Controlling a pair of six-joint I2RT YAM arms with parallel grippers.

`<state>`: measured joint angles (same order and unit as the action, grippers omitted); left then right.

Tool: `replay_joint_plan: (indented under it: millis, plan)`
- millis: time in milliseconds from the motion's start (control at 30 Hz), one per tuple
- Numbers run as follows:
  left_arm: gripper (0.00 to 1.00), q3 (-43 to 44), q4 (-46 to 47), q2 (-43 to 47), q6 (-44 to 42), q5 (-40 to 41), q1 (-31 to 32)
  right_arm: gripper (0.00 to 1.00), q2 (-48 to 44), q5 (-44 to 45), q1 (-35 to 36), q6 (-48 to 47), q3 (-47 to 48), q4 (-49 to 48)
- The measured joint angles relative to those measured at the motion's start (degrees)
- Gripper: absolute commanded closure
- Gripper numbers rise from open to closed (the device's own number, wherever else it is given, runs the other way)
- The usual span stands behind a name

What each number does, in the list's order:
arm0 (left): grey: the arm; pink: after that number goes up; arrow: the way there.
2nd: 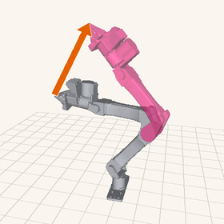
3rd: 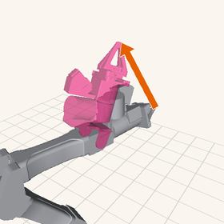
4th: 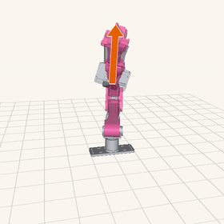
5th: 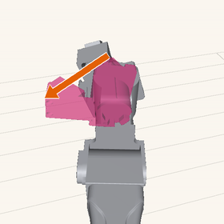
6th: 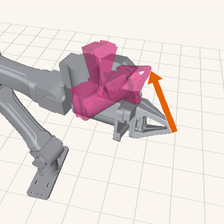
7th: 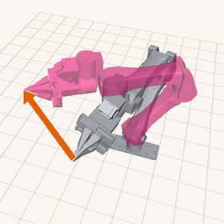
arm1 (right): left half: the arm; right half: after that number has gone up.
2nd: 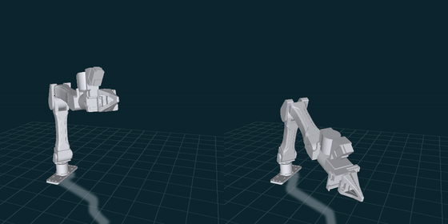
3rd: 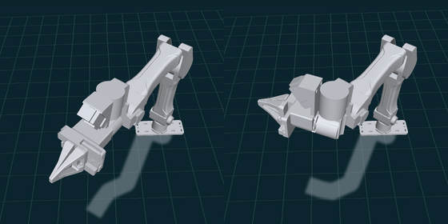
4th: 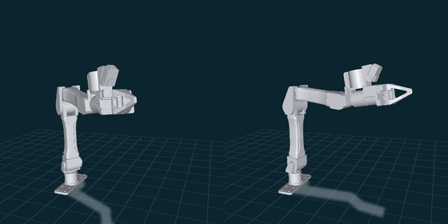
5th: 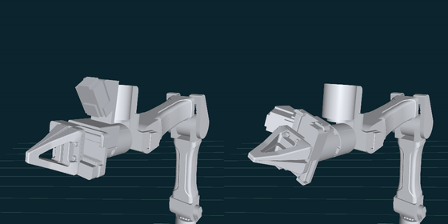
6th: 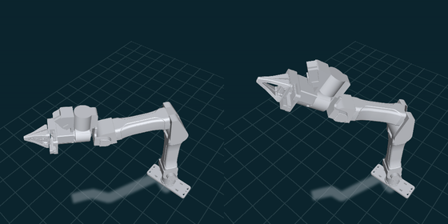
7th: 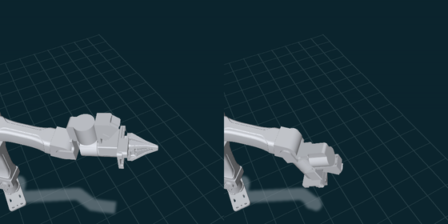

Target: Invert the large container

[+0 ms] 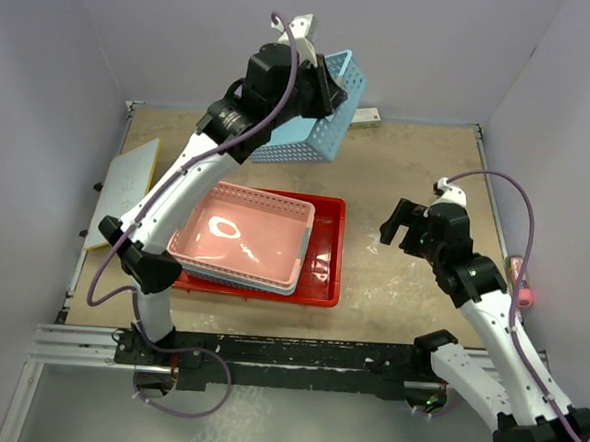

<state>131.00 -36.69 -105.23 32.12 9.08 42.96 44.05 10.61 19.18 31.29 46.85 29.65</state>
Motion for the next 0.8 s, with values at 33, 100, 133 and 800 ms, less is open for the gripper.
replay_joint_plan:
  millis: [33,100,133,800]
  plan:
    - [1.00,-0.1,1.6,-0.7,1.4,-3.2,-1.4,0.01,1.0,-0.1,0.0,0.0,0.2,0.0]
    - [1.00,-0.2,5.0,-2.3,4.1,-8.5,-4.0,0.00,3.4,0.5,0.0,0.0,0.9,0.4]
    - [1.00,-0.2,7.4,-3.5,5.9,-11.3,-5.5,0.00,4.6,1.3,0.0,0.2,1.7,1.2]
    - [1.00,4.8,20.8,-29.9,16.8,-17.7,-8.7,0.00,8.5,17.2,0.0,0.4,11.1,2.7]
